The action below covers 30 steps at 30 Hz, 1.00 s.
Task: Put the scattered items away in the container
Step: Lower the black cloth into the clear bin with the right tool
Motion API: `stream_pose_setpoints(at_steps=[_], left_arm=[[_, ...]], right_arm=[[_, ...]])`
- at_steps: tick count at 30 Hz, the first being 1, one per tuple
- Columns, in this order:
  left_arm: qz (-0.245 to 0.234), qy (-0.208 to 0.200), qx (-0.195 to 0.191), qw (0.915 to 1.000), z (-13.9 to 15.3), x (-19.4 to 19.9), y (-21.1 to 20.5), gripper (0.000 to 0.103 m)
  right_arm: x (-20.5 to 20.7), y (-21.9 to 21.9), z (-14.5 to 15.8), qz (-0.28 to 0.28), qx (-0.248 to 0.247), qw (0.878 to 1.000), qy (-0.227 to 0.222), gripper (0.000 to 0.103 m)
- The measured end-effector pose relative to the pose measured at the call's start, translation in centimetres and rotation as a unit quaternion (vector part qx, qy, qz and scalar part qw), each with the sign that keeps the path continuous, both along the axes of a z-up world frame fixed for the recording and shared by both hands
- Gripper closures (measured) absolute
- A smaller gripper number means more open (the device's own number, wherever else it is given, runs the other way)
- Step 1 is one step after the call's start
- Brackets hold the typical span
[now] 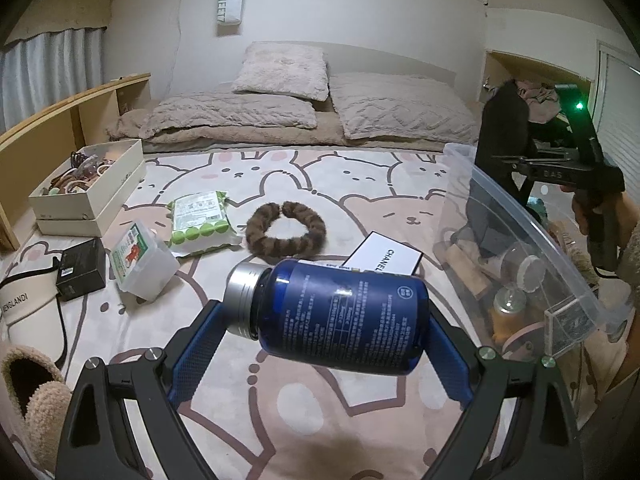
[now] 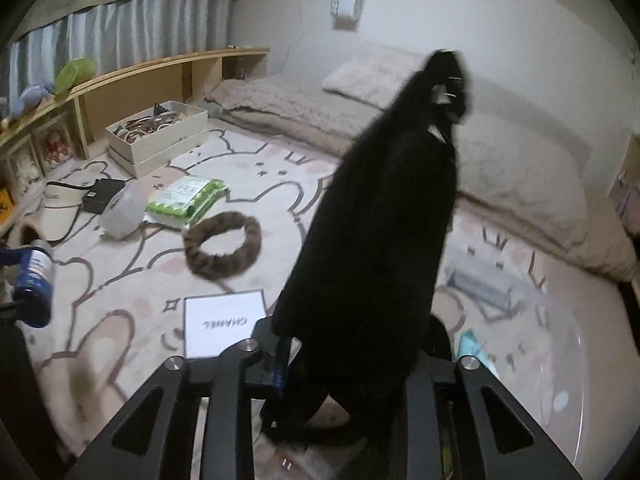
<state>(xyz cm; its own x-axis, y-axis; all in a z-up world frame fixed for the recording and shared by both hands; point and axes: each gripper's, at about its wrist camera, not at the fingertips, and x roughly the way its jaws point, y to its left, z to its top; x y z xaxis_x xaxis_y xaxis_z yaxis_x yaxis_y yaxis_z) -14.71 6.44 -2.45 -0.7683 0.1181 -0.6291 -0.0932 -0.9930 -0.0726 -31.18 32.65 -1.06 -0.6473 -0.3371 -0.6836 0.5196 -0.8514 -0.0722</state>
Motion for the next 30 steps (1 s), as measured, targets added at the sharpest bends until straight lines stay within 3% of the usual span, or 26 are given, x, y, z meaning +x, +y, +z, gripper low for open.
stream_pose_setpoints(at_steps=[2,3,13,18,19,20,21,30], left_arm=[[-0.004,0.0,0.004,1.0,0.0,0.0,0.3,0.008],[-0.006,-0.001,0.006,1.0,-0.1,-0.1,0.4,0.008],[-0.024,-0.002,0.015,0.9996,-0.2,-0.2,0.8,0.008],[-0.036,-0.001,0.014,0.9993,0.0,0.0,1.3,0.008],[-0.04,0.0,0.015,0.9991,0.1,0.0,1.5,0.008],[-0.044,0.003,0.015,0.9989,0.3,0.2,1.7,0.008],[-0.05,0.006,0.014,0.9986,0.4,0.4,1.9,0.008],[-0.076,0.011,0.008,0.9971,0.9,1.3,3.6,0.008]], right_arm=[[0.1,0.5,0.4,-0.007,-0.019,1.0,-0.021,0.039],[0.1,0.8,0.6,-0.011,-0.027,0.999,-0.027,0.036],[0.6,1.4,5.3,-0.079,-0.062,0.994,-0.045,0.035],[0.2,-0.3,6.2,-0.114,-0.005,0.992,-0.054,0.036],[0.1,-0.5,5.8,-0.115,0.008,0.992,-0.055,0.044],[0.2,-0.7,5.4,-0.112,0.019,0.992,-0.059,0.067],[0.3,-0.7,4.9,-0.112,0.025,0.991,-0.065,0.074],[5.2,-1.0,1.8,-0.069,0.071,0.993,-0.065,0.083]])
